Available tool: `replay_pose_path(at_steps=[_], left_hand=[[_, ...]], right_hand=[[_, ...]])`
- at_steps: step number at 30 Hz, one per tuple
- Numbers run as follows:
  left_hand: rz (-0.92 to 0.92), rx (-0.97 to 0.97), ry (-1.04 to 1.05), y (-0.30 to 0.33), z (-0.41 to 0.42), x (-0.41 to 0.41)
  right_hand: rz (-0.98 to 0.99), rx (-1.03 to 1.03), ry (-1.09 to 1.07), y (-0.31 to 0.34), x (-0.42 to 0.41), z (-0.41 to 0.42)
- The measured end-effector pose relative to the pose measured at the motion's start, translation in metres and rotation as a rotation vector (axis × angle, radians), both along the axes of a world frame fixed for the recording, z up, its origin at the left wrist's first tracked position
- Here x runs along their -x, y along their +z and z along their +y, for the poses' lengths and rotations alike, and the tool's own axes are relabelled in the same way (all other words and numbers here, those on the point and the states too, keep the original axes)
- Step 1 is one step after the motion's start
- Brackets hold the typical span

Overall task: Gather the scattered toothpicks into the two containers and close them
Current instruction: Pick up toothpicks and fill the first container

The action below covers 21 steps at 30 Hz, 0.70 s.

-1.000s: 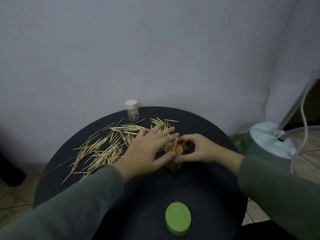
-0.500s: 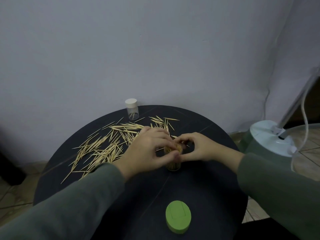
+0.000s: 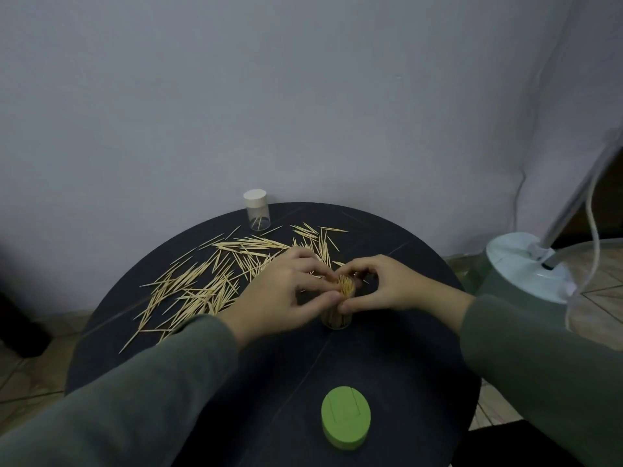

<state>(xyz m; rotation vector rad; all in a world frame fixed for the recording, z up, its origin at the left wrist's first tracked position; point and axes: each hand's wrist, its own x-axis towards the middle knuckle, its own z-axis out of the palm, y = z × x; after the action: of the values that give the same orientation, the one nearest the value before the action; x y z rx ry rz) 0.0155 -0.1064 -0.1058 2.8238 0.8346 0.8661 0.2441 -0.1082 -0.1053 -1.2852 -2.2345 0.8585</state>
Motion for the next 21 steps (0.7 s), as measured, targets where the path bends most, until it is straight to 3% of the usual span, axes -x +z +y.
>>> replay_pose_path(at_steps=[7,9,13,15,18,21], left_hand=[[0.136,-0.056,-0.017,-0.001,0.003,0.006],[0.048,0.013,-0.001,-0.001,0.003,0.005],[-0.205,0.167,0.154,-0.003,0.006,0.001],[-0.217,0.163,0.279,-0.004,0.01,0.001],[0.082,0.182,0.486,-0.011,0.018,0.007],[0.312,0.206,0.566,-0.021,0.024,0.013]], right_hand=[[-0.01,-0.003,0.005,-0.003,-0.002,0.003],[-0.027,0.001,0.023,-0.005,-0.003,0.002],[0.159,0.071,-0.042,-0.006,0.003,-0.002],[-0.005,-0.011,-0.166,-0.007,0.005,0.002],[-0.526,-0.24,-0.357,-0.007,0.01,0.008],[-0.762,-0.214,-0.485,-0.009,0.017,0.012]])
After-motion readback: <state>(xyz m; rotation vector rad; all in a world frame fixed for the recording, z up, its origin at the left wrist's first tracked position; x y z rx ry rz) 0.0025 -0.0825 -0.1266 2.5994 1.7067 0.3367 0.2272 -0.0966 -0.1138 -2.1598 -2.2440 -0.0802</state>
